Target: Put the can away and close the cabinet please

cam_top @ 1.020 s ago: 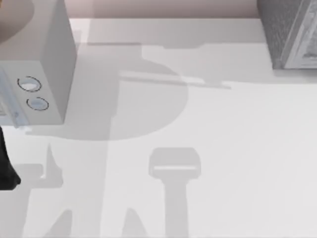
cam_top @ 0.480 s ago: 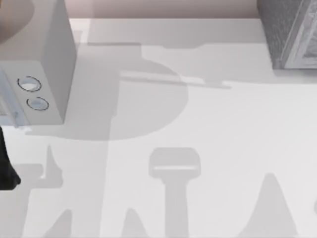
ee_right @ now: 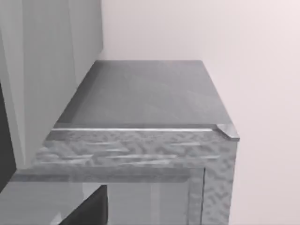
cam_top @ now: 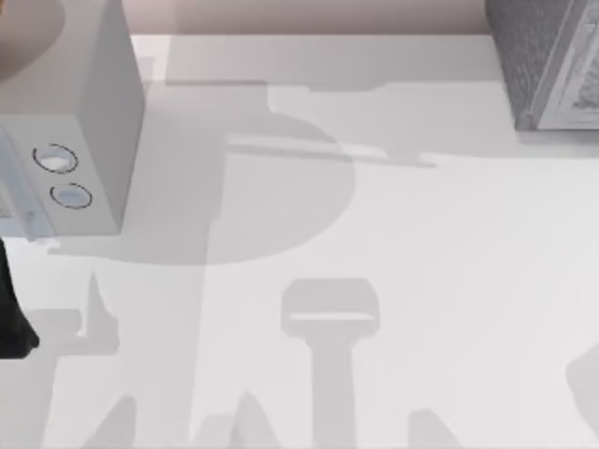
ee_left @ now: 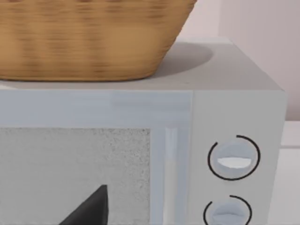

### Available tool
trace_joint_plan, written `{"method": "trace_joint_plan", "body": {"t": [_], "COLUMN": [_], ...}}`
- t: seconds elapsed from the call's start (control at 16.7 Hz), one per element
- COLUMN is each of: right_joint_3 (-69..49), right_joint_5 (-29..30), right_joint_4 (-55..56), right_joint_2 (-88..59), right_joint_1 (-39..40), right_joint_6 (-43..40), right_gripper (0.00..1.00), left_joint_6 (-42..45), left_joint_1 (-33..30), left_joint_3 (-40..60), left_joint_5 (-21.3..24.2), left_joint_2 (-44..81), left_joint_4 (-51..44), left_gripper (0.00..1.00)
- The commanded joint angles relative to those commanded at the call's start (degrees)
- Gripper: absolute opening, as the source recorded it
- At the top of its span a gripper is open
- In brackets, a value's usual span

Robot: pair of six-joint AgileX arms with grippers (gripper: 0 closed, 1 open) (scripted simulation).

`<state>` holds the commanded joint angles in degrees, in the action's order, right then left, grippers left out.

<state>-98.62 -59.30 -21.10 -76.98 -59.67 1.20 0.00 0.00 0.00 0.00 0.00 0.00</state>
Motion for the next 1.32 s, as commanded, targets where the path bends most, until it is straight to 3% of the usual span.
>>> {"method": "trace_joint_plan", "body": {"t": [0.42,0.66,0.9,1.32], "right_joint_3": [-1.2,-1.7,-2.3,-1.9], "right_joint_5": [0.1,5.8,20.9,59.7], "right_joint_4": [-1.1,-1.9,-3.2,-4.5], "right_joint_2": [0.1,-0.7,-1.6,-0.6], "right_joint_1": [0.1,5.8,20.8,59.6], "right_joint_6": [0.0,0.3,0.5,0.5], "right_gripper": [1.00,1.00,1.00,1.00], "left_joint_6": [0.0,0.0,0.0,0.0], "left_joint_1": [0.0,0.0,0.0,0.0], "left_joint_3": [0.0,0.0,0.0,0.0], "left_joint_5": [0.0,0.0,0.0,0.0], "left_joint_2": [0.0,0.0,0.0,0.0], "left_joint_4": [0.0,0.0,0.0,0.0], "left_gripper": [1.00,1.00,1.00,1.00]}}
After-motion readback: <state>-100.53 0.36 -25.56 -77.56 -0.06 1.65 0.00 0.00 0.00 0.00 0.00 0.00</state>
